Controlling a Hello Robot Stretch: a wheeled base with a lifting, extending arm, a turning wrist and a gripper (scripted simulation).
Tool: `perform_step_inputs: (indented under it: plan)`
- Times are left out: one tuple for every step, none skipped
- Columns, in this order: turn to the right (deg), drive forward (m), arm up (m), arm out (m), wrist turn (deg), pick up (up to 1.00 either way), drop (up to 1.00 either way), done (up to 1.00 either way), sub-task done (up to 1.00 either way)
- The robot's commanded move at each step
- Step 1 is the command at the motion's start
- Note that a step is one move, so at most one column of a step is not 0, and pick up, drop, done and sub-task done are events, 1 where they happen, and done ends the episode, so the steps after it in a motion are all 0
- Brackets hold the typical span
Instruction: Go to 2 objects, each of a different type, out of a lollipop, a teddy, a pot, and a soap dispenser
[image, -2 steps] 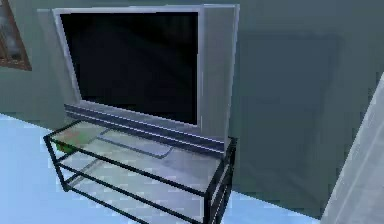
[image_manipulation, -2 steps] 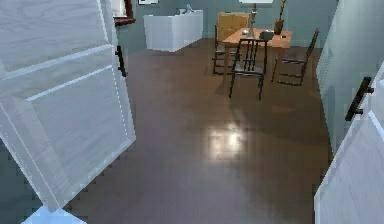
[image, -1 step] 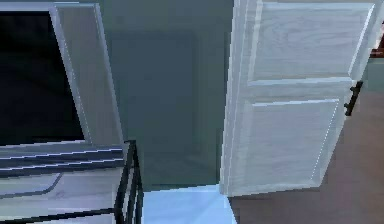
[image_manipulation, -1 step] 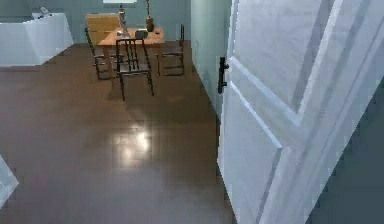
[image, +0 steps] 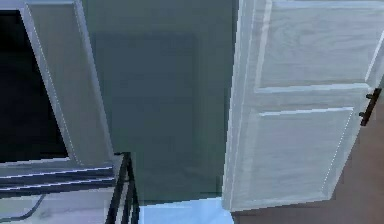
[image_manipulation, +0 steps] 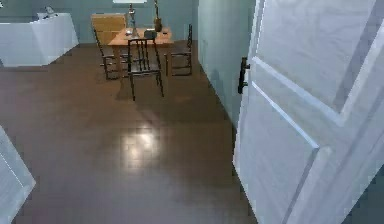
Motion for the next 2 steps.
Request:
perform_step_inputs:
  plan:
    - [-45.0, 0.00, 0.00, 0.00, 0.0, 0.00, 0.00, 0.00, 0.00]
    - [-45.0, 0.00, 0.00, 0.00, 0.0, 0.00, 0.00, 0.00, 0.00]
